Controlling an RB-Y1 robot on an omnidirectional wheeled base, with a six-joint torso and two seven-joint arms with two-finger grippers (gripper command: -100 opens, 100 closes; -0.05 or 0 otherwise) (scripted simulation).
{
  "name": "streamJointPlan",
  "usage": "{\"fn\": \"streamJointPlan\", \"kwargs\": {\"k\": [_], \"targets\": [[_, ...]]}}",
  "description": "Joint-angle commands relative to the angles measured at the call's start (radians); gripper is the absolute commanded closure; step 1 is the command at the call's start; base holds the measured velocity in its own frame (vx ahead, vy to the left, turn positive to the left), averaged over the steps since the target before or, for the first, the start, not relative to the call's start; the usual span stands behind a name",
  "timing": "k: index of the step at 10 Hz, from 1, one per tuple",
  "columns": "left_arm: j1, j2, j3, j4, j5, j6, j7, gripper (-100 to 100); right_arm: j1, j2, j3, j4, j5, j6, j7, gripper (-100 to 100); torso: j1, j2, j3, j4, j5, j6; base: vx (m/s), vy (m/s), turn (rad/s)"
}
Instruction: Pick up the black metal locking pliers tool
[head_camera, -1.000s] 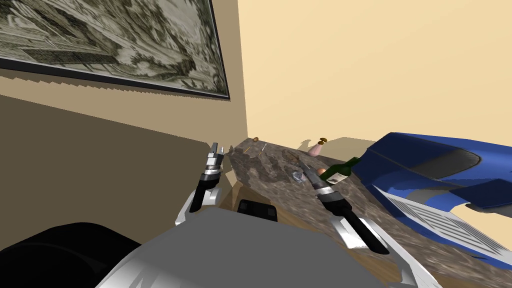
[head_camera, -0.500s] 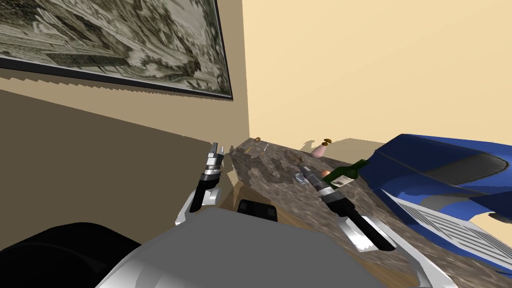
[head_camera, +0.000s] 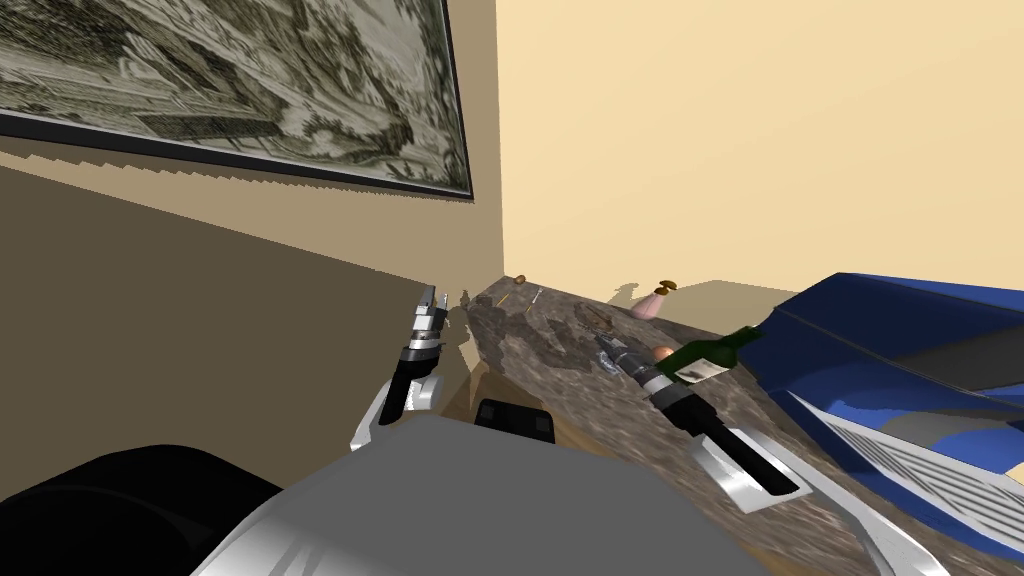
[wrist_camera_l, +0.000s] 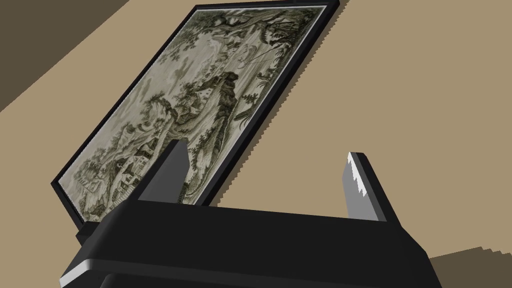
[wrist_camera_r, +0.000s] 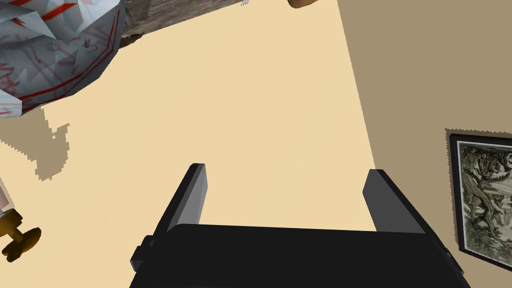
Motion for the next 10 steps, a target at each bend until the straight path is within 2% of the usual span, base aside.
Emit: {"fn": "streamJointPlan", "kwargs": {"k": [1, 2, 3, 4, 5, 6, 7, 8, 9, 10], "targets": [[0.0, 0.0, 0.0, 0.0, 0.0, 0.0, 0.0, 0, 0.002, -0.043, 0.003, 0.008, -0.007, 0.013, 0.021, -100, 0.0, 0.0, 0.0, 0.0, 0.0, 0.0, 0.011, 0.026, 0.043], [0.0, 0.0, 0.0, 0.0, 0.0, 0.0, 0.0, 0, 0.001, -0.078, 0.017, 0.032, -0.018, 0.035, 0.061, -100, 0.0, 0.0, 0.0, 0.0, 0.0, 0.0, 0.009, 0.034, 0.097], [0.0, 0.0, 0.0, 0.0, 0.0, 0.0, 0.0, 0, 0.001, -0.097, 0.017, 0.032, -0.018, 0.035, 0.061, -100, 0.0, 0.0, 0.0, 0.0, 0.0, 0.0, 0.014, 0.029, 0.049], [0.0, 0.0, 0.0, 0.0, 0.0, 0.0, 0.0, 0, 0.0, -0.133, 0.033, 0.056, -0.028, 0.058, 0.102, -100, 0.0, 0.0, 0.0, 0.0, 0.0, 0.001, 0.026, 0.04, 0.077], [0.0, 0.0, 0.0, 0.0, 0.0, 0.0, 0.0, 0, 0.0, -0.148, 0.033, 0.056, -0.028, 0.058, 0.102, -100, 0.001, -0.001, 0.0, 0.0, 0.0, 0.0, 0.015, 0.035, 0.063], [0.0, 0.0, 0.0, 0.0, 0.0, 0.0, 0.0, 0, -0.002, -0.183, 0.05, 0.082, -0.038, 0.082, 0.144, -100, 0.001, 0.0, 0.0, 0.0, 0.0, 0.0, 0.014, 0.045, 0.101], [0.0, 0.0, 0.0, 0.0, 0.0, 0.0, 0.0, 0, -0.002, -0.198, 0.05, 0.082, -0.038, 0.082, 0.144, -100, 0.001, 0.0, 0.0, 0.0, 0.0, 0.0, 0.017, 0.035, 0.051], [0.0, 0.0, 0.0, 0.0, 0.0, 0.0, 0.0, 0, -0.005, -0.234, 0.069, 0.109, -0.046, 0.106, 0.187, -100, 0.0, 0.0, 0.0, 0.0, 0.0, 0.0, 0.02, 0.039, 0.124], [0.0, 0.0, 0.0, 0.0, 0.0, 0.0, 0.0, 0, -0.005, -0.246, 0.069, 0.109, -0.046, 0.106, 0.187, -100, 0.001, -0.001, 0.0, 0.0, 0.0, 0.0, 0.02, 0.035, 0.061], [0.0, 0.0, 0.0, 0.0, 0.0, 0.0, 0.0, 0, -0.008, -0.285, 0.09, 0.136, -0.054, 0.13, 0.23, -100, 0.001, -0.001, 0.0, 0.0, 0.0, 0.001, 0.023, 0.047, 0.109]]}}
